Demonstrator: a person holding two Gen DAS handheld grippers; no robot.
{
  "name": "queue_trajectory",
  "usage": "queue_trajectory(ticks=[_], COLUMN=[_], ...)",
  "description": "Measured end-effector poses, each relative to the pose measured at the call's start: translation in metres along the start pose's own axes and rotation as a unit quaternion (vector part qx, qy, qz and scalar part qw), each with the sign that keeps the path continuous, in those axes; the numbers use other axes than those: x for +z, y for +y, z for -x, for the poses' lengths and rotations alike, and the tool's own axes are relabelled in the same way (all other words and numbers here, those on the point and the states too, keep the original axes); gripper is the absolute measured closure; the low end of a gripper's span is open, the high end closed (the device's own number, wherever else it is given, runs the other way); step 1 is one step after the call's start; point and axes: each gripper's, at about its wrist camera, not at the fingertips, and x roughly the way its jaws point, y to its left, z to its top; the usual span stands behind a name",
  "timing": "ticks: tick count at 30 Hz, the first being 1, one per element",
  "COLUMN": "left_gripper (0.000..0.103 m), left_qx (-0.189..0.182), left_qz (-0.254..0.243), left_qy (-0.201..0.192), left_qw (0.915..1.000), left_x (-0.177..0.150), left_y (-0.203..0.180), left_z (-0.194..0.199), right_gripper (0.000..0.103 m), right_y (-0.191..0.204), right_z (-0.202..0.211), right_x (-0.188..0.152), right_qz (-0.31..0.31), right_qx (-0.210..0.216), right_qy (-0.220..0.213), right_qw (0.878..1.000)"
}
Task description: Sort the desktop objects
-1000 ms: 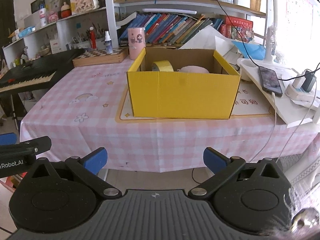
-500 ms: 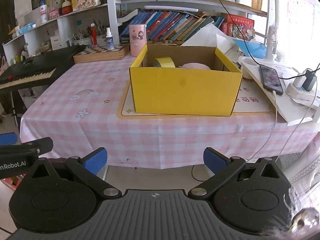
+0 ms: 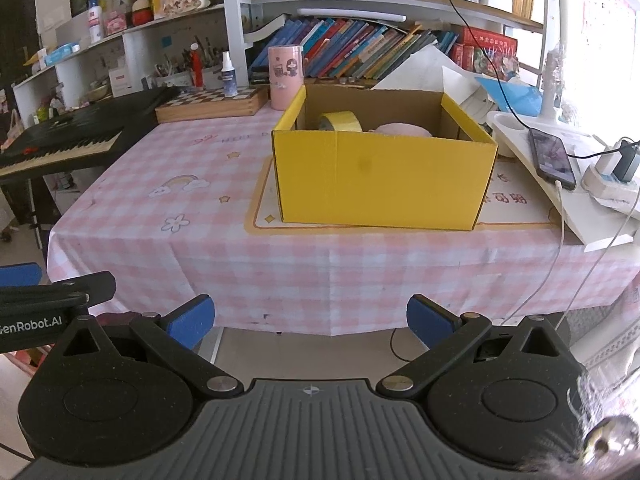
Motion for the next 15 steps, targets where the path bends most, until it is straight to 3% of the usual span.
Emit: queue_trajectory(ticks=[9, 15], left_gripper=[0.01, 0.009], left_qx=[-0.005, -0.006], left_qz=[0.004, 0.015], left_qy=[-0.018, -0.009], left_qw=[0.9998, 0.9998], left_x=[-0.002, -0.0009], left_y=[0.0025, 0.0068], left_z=[0.005, 0.0008], right_gripper=[0.0, 0.0], right_y=[-0.0008, -0.0004], right_z=[-0.0025, -0.0067], right_x=[-0.0018, -0.0026], right_qz=[-0.004, -0.004], right_qx=[0.005, 0.013], right_qy=[0.007, 0.015], right_qw=[1.0, 1.0])
